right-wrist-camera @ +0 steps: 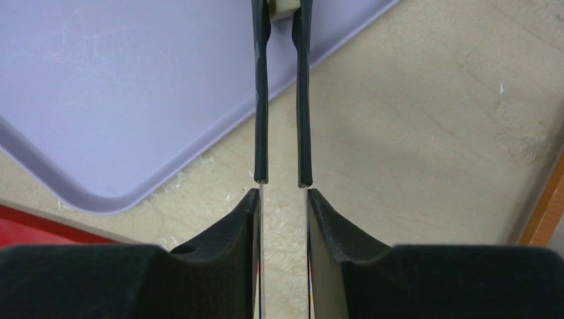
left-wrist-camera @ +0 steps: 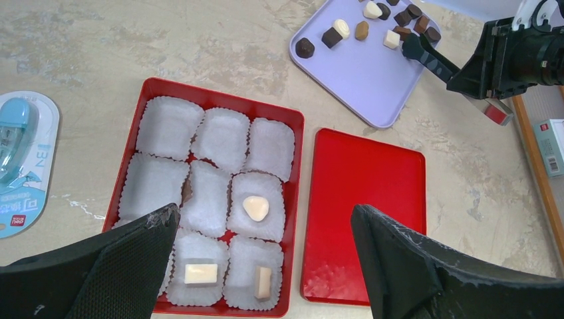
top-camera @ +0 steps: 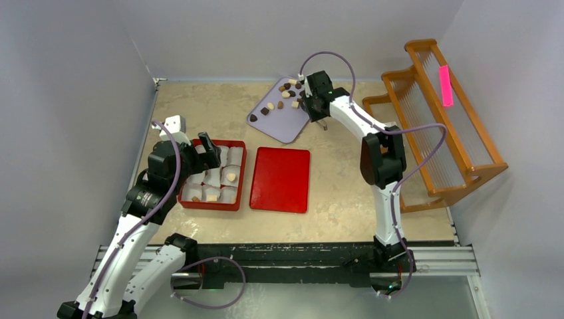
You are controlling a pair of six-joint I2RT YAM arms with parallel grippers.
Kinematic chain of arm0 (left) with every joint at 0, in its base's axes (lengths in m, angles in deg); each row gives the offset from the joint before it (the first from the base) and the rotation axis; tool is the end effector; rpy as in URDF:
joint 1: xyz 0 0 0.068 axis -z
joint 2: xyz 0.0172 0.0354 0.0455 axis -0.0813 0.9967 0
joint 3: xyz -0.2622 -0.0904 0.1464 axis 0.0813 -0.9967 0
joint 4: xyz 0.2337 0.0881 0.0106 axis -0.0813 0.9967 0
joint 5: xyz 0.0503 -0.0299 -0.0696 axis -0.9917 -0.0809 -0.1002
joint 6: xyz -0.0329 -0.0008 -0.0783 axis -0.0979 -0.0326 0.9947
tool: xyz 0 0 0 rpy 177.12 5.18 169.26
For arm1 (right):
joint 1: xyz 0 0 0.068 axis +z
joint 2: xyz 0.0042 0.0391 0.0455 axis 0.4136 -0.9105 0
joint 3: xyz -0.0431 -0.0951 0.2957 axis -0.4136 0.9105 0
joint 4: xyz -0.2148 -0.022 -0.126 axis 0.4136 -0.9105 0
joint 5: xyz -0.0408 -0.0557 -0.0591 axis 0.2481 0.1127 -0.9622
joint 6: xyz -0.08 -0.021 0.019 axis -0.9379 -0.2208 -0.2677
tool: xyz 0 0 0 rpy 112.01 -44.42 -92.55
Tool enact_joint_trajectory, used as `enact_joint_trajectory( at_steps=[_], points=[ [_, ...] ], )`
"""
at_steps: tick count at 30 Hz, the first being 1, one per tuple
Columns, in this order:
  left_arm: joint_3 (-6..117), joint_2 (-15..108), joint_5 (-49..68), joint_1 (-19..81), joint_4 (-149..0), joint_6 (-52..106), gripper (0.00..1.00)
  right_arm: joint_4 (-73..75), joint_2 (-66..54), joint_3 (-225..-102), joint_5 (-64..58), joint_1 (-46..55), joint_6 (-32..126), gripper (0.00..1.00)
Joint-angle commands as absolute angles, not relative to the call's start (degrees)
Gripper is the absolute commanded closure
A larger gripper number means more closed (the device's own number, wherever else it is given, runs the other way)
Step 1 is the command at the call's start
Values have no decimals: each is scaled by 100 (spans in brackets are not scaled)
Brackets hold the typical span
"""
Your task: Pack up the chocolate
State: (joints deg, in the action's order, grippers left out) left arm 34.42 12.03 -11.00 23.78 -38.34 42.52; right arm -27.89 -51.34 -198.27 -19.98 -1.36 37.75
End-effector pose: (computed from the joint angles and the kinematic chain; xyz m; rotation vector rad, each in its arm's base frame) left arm 0.1379 -0.0308 0.3553 -0.2797 1.9645 -0.3122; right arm 0.5071 0.2031 0.2488 -0.4455 2.3033 -0.0142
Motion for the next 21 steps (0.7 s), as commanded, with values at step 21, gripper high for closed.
enact_joint_trajectory(
  at_steps=[21],
  points=[
    [3459, 1073, -1181, 2198, -3965, 4162, 0, -2138, -3271, -18610, -456, 596, 4515, 82]
  ],
)
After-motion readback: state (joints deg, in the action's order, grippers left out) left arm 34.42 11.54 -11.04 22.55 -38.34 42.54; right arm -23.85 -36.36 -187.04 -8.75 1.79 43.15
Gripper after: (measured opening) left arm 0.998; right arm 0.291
